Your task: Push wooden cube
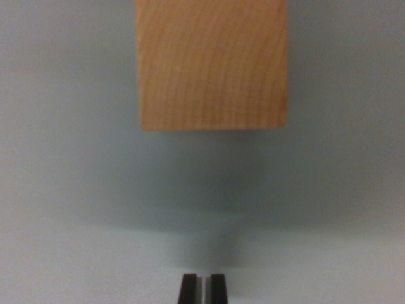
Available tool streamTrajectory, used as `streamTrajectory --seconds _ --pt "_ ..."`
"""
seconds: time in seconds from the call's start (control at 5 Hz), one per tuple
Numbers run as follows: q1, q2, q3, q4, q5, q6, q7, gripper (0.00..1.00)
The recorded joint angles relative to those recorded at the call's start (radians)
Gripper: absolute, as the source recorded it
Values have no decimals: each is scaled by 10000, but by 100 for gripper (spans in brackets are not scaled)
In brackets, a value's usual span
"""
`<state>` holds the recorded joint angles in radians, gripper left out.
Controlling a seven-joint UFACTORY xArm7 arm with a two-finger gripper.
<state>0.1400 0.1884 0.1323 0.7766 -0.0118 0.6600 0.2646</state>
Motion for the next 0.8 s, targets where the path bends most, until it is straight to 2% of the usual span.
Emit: streamTrajectory --seconds 0.2,0.8 --pt "0 0 0 0 0 0 0 100" --pt "0 1 0 1 0 0 0 100"
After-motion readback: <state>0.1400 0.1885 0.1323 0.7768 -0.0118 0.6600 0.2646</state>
